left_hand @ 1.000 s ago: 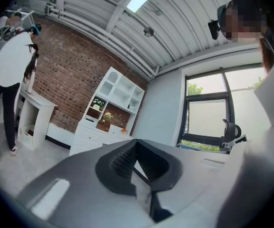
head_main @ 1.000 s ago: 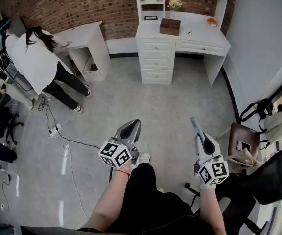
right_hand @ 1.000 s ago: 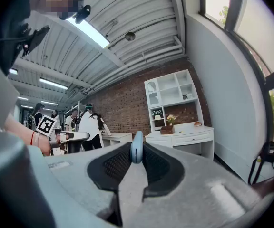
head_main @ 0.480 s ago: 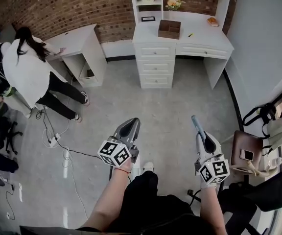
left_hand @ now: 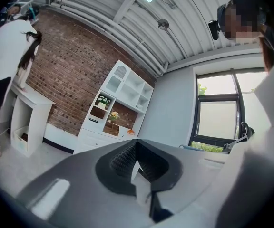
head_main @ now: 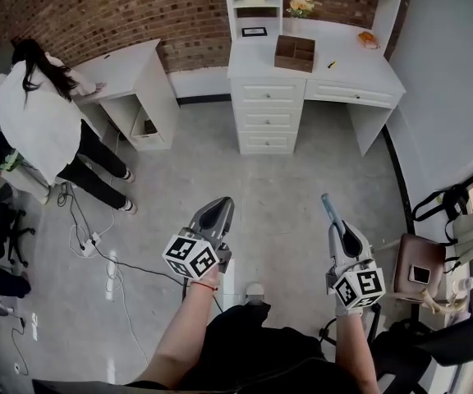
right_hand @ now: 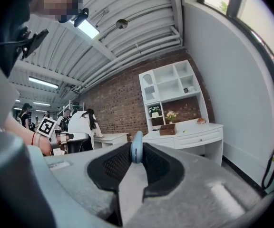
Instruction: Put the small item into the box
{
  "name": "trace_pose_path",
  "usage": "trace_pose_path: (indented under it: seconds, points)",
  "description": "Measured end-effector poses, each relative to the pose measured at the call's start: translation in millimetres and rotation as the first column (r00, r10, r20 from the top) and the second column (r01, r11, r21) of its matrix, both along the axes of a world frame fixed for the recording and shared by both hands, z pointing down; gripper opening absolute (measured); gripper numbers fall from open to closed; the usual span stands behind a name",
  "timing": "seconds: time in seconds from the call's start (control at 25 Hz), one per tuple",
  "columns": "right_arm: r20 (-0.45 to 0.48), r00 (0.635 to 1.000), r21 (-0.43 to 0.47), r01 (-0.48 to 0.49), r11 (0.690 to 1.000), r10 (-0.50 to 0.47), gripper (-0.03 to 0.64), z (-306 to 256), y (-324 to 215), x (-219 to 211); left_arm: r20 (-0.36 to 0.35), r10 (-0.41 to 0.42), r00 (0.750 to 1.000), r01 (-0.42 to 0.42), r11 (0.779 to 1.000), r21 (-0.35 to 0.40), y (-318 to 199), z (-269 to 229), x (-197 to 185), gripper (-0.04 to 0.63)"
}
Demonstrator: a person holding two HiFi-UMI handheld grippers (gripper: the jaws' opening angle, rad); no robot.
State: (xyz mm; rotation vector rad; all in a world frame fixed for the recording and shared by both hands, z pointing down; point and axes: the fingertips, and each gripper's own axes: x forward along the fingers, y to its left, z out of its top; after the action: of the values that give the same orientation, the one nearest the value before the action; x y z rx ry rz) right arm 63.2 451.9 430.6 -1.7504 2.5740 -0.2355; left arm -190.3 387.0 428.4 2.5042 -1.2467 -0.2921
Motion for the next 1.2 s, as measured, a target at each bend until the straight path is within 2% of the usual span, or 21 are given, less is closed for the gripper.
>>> trace_pose_path:
  seconds: [0.44, 0.84, 1.2]
  points:
    - [0.024, 1.000, 0.015, -0.015, 1.000, 0.015, 0.066, 0, -62, -30, -0.003, 0.022, 1.000, -0.022, 1.000, 0.003, -61, 8, -27, 0.002]
    - [0.039, 0.999, -0.013, -0.036, 0.999, 0.036, 0.066, 10, -90, -21, -0.009, 0.016, 1.000, -0.016, 1.000, -0.020, -82, 21, -28, 0.002]
    - [0.056, 0.998, -0.014, -0.029, 0.999, 0.030, 0.066, 15, -154, -11, -0.005, 0.003, 1.000, -0.003, 1.000, -0.020, -142, 25, -20, 0.002]
